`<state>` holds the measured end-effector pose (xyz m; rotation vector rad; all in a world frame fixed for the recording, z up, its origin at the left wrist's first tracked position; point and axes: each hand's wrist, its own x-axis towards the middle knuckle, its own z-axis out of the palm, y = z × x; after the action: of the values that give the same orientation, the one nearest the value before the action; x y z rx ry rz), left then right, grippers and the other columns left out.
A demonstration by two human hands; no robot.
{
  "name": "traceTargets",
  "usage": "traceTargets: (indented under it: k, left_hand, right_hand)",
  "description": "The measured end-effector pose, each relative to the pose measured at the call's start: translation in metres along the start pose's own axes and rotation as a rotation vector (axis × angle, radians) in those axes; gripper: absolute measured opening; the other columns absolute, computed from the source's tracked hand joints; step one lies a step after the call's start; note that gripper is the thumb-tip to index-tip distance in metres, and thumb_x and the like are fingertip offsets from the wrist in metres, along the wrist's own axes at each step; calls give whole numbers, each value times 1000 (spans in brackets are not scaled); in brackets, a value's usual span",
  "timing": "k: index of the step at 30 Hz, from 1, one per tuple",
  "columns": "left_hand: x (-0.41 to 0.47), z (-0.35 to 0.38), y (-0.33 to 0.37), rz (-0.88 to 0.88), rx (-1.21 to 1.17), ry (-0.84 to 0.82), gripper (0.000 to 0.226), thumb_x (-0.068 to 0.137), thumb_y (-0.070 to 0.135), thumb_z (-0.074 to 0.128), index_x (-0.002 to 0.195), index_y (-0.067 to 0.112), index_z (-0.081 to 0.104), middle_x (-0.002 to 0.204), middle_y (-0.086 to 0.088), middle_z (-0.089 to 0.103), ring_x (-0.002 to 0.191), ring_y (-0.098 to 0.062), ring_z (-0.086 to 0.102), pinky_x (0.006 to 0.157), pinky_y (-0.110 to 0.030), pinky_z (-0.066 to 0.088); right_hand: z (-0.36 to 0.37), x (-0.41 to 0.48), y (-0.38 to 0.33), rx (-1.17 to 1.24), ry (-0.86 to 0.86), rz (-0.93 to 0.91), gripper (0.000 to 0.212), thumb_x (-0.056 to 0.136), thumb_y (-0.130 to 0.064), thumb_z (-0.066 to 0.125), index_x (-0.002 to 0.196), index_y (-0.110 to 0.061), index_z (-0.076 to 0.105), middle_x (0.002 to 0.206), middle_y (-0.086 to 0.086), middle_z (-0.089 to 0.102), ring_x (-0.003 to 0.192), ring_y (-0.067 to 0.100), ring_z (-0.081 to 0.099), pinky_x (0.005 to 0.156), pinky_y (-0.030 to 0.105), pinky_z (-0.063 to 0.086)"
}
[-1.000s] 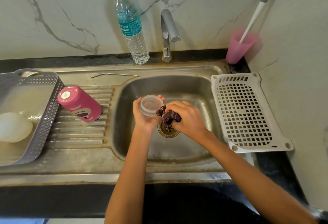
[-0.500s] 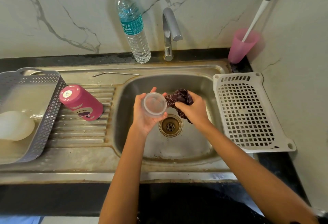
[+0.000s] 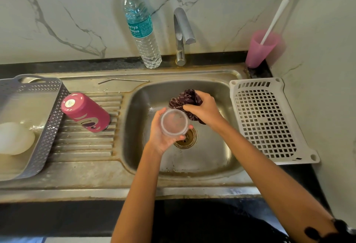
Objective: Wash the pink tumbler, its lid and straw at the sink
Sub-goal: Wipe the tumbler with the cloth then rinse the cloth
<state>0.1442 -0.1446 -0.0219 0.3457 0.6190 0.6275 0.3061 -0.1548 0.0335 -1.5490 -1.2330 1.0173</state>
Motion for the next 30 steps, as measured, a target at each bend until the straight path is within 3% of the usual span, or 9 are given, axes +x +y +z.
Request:
traceTargets:
  k: [4, 8, 11, 14, 18, 22, 26, 30]
  left_hand:
    - [0, -14, 10, 64, -17, -24, 55, 94, 49, 41, 141, 22, 51, 110, -21, 60, 84, -36, 64, 48, -29, 52]
    - [0, -6, 2, -73, 201, -53, 58, 93, 52, 41, 122, 3, 57, 115, -25, 59, 83, -34, 61, 46, -26, 49]
    - [-1, 7, -6, -92, 311, 13, 60, 90, 51, 47, 124, 2, 55, 117, -27, 61, 88, -37, 63, 49, -28, 50]
    - [-5, 11, -1, 75, 324, 183, 50, 87, 46, 54, 124, 12, 55, 114, -19, 67, 93, -34, 68, 63, -35, 52]
    - [-4, 3, 9, 138, 673, 378, 101, 64, 56, 73, 149, 41, 21, 136, -6, 50, 117, -27, 56, 90, -49, 54]
    - [-1, 1, 3, 190, 925, 384, 104, 77, 56, 66, 151, 44, -5, 149, -11, 38, 136, -21, 37, 111, -46, 34]
    - [1, -6, 0, 208, 997, 387, 114, 67, 62, 67, 151, 42, -6, 147, -13, 43, 137, -19, 38, 98, -32, 36]
    - [-5, -3, 8, 311, 1018, 398, 91, 88, 39, 69, 153, 37, 5, 149, -10, 36, 140, -19, 34, 92, -26, 42]
  right_hand:
    - [-11, -7, 11, -13, -18, 56, 25, 77, -11, 72, 93, -29, 70, 82, -10, 71, 81, 3, 66, 76, 22, 53]
    - [-3, -4, 10, 8, -30, 35, 27, 77, -10, 72, 97, -28, 70, 86, -10, 72, 86, 4, 67, 80, 22, 52]
    - [4, 2, 8, -54, -33, -24, 31, 75, -13, 74, 103, -25, 72, 90, -10, 73, 92, 5, 67, 86, 24, 53]
    - [-2, 5, 15, -118, -1, 16, 32, 74, -18, 74, 105, -25, 72, 93, -8, 73, 94, 7, 66, 88, 28, 53]
    - [-11, 1, 22, -101, -66, 91, 35, 76, -17, 73, 110, -24, 71, 96, -7, 72, 93, 6, 66, 83, 25, 53]
    - [-7, 0, 15, 0, -63, 69, 32, 79, -10, 70, 105, -29, 68, 93, -11, 70, 92, 2, 65, 80, 19, 50]
    - [-5, 2, 14, -10, -159, 45, 32, 82, -9, 69, 97, -37, 66, 91, -16, 70, 89, -4, 65, 77, 12, 50]
    - [1, 10, 27, -232, -95, 73, 27, 79, -18, 71, 105, -25, 70, 91, -8, 69, 93, 11, 64, 79, 25, 51]
